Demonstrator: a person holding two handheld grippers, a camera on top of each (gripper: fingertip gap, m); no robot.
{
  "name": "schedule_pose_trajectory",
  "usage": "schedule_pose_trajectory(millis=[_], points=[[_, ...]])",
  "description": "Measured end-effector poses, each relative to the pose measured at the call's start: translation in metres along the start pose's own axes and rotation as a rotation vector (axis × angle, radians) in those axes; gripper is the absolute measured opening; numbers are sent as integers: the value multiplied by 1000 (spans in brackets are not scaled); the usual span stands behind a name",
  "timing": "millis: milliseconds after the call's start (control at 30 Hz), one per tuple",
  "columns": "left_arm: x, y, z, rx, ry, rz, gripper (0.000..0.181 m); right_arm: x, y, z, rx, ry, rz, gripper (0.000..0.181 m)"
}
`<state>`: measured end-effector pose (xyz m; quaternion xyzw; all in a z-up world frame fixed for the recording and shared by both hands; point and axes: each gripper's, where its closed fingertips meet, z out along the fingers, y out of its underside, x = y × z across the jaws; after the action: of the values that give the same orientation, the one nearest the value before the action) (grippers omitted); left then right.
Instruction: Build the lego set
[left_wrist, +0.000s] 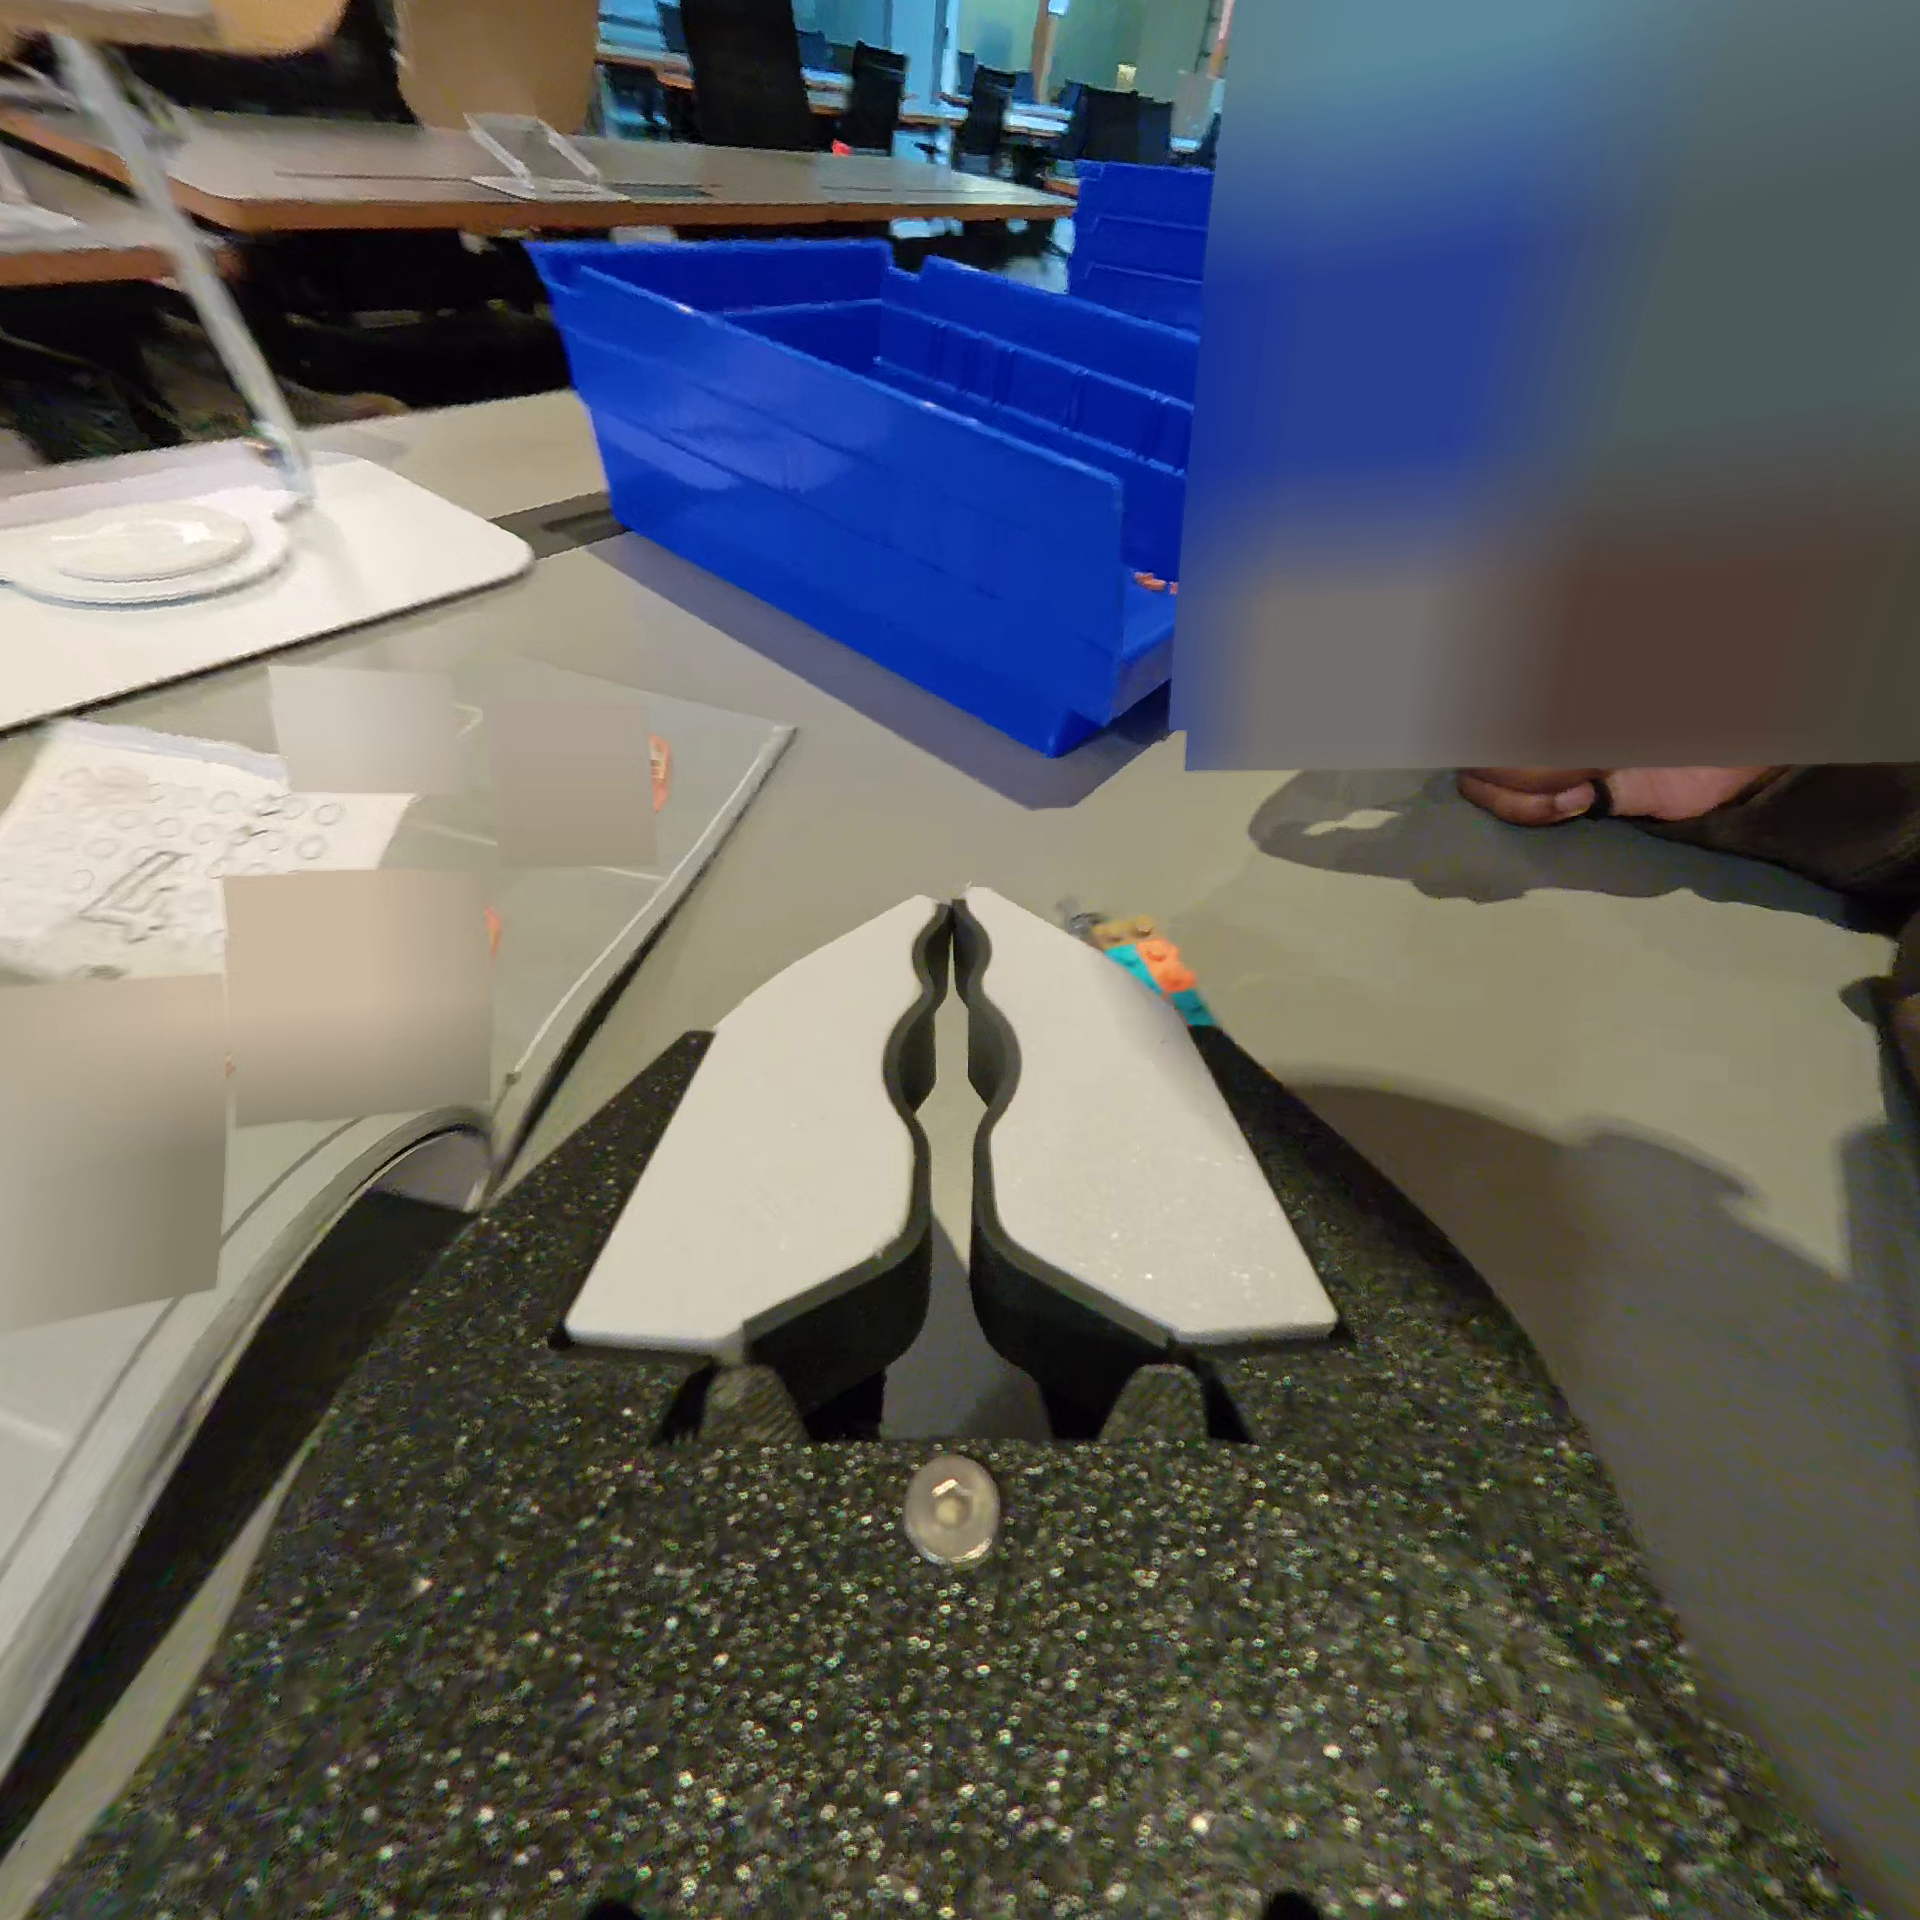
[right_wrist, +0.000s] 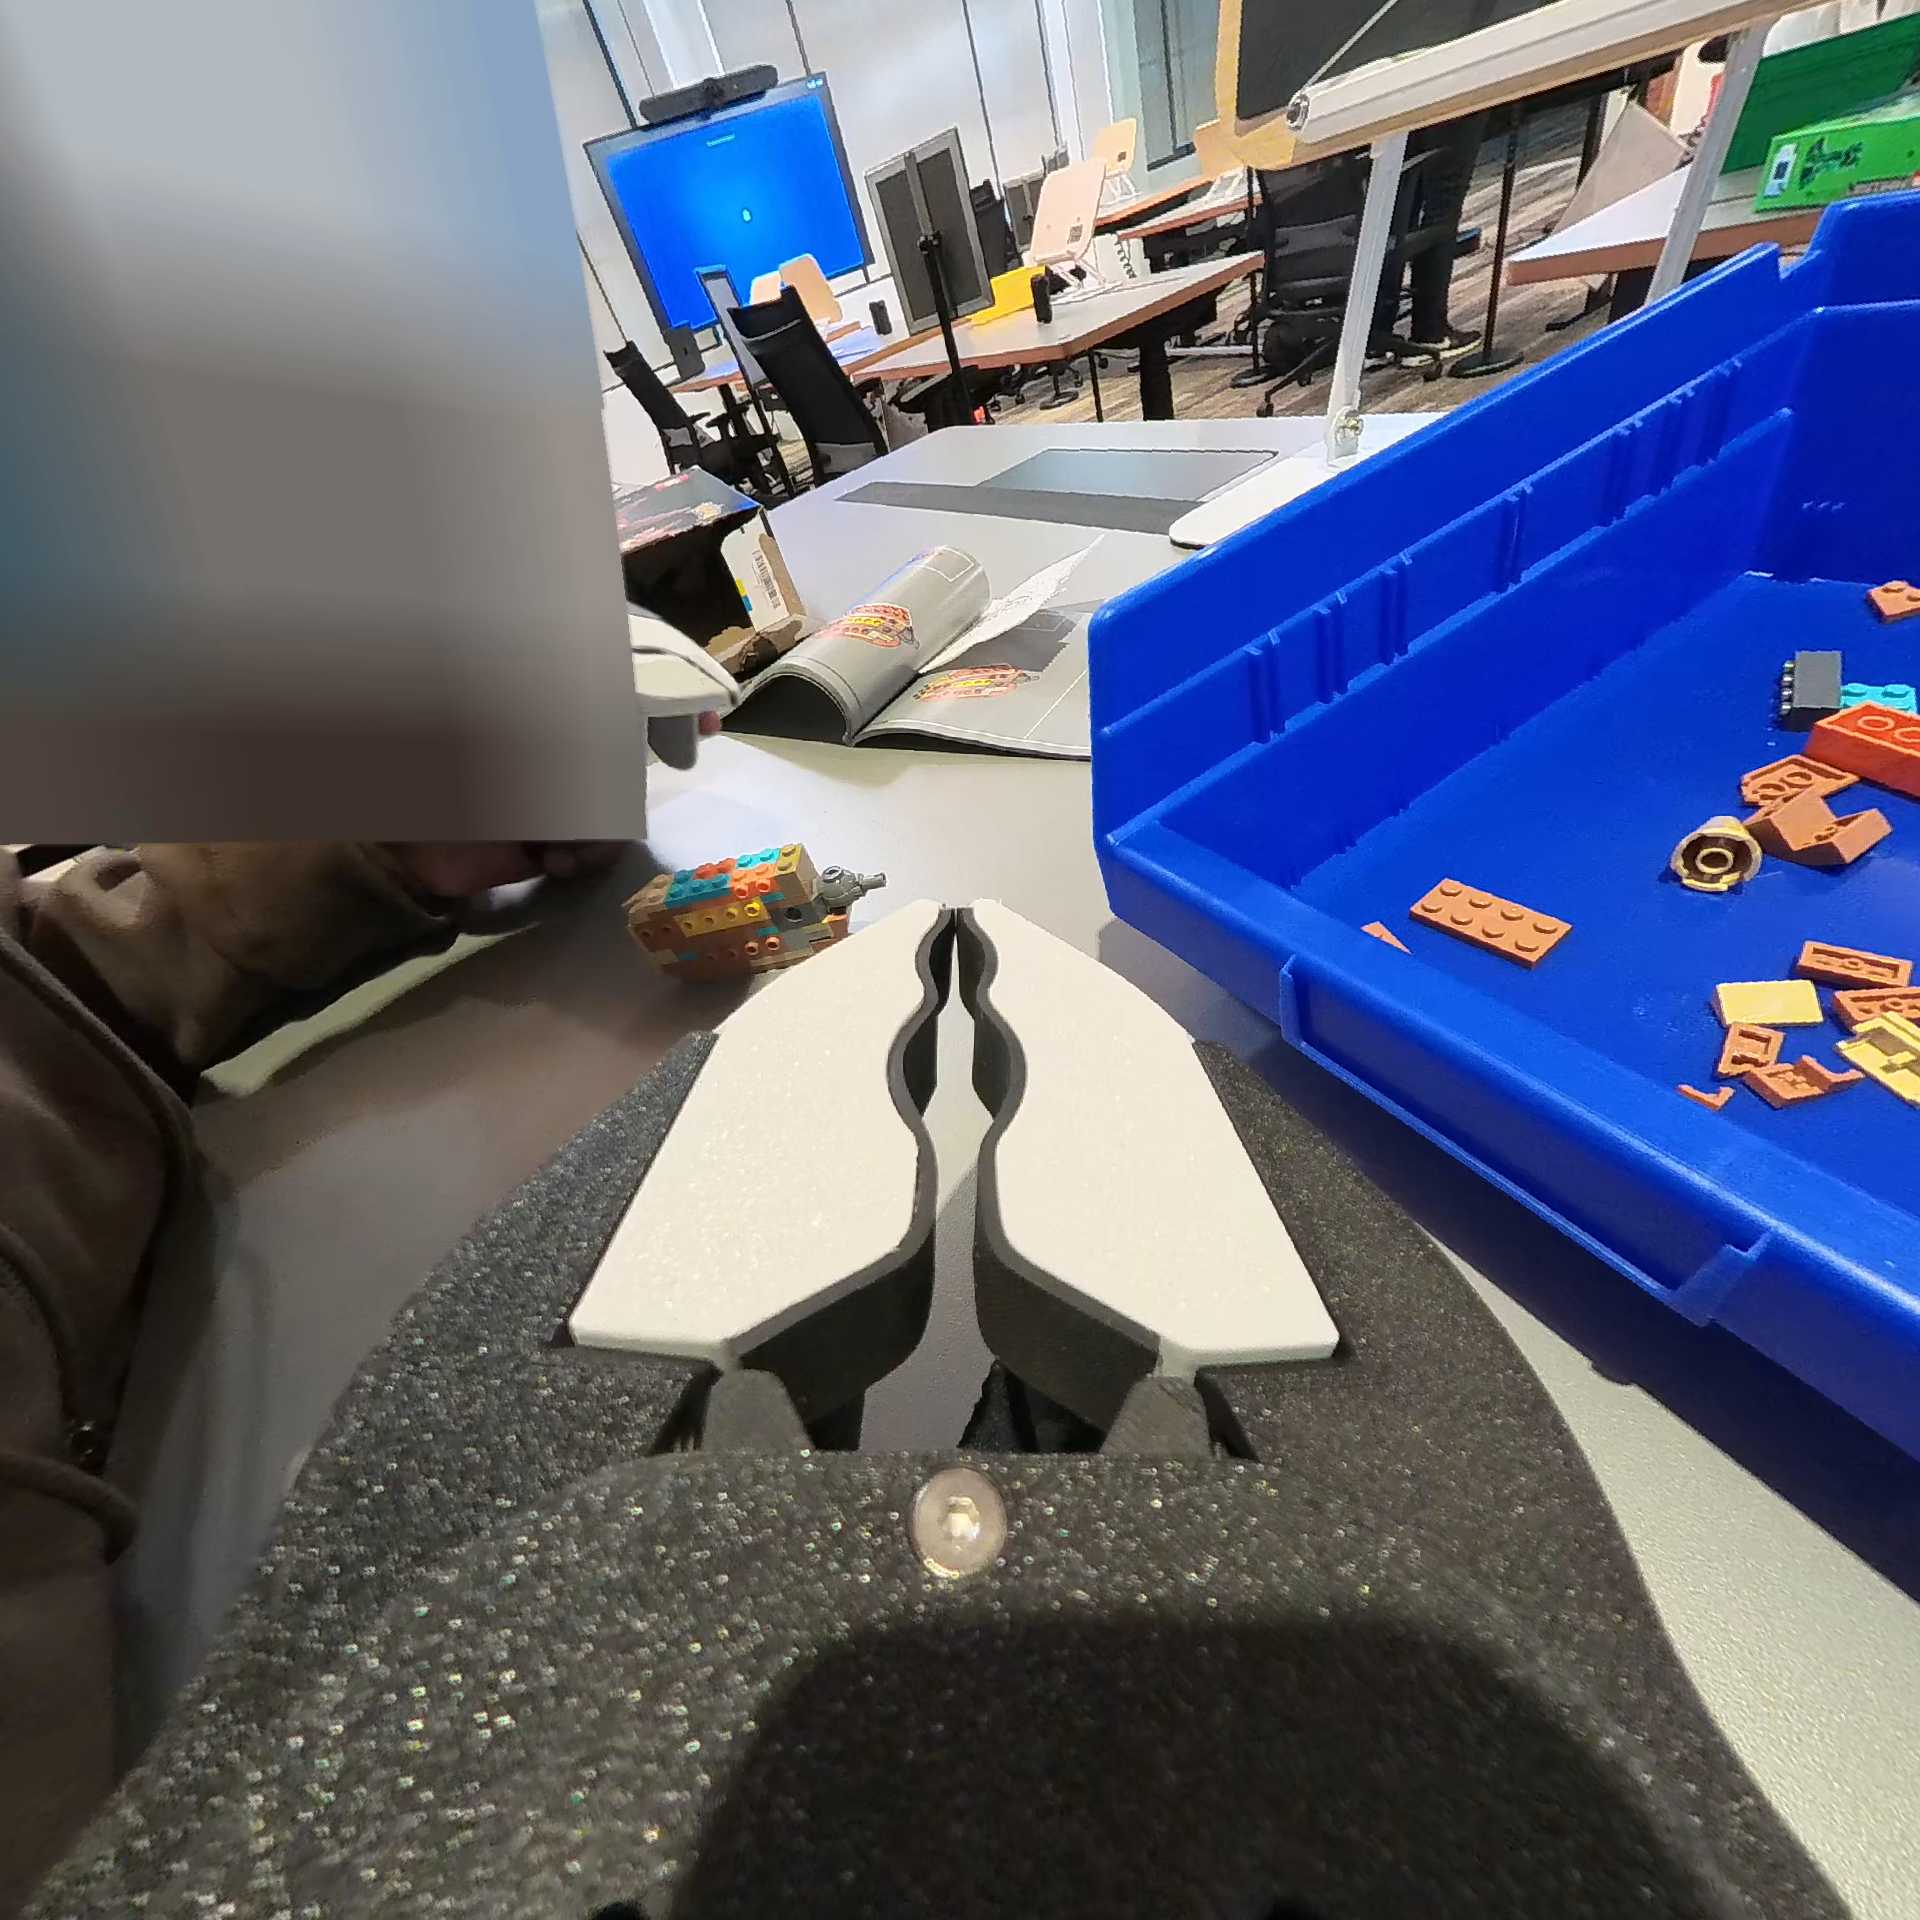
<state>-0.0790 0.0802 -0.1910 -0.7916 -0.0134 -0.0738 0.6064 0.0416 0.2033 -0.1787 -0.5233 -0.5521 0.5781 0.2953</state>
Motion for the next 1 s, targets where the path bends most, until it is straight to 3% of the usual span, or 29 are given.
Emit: schedule_pose_trajectory(millis=[200,400,500,567,633,733,800,1000], points=[[31,10,30,-172,97,3,0,-2,0,0,0,-3,1,1],[29,10,30,-163,95,-27,0,-5,0,1,4,-17,-14,2],[27,8,26,-144,87,-33,0,-9,-7,1,20,-24,-34,15],[26,8,22,-135,86,-48,2,-12,-23,-5,-9,-9,-90,27],[25,6,18,-119,86,-66,5,-5,-58,-16,-54,67,-216,26],[26,4,12,-98,91,-73,5,12,-98,-22,-224,157,-432,20],[27,4,10,-96,90,-67,5,32,-97,-9,-406,145,-555,20],[27,2,7,-92,81,-54,5,98,0,32,-1049,-87,-555,18]])
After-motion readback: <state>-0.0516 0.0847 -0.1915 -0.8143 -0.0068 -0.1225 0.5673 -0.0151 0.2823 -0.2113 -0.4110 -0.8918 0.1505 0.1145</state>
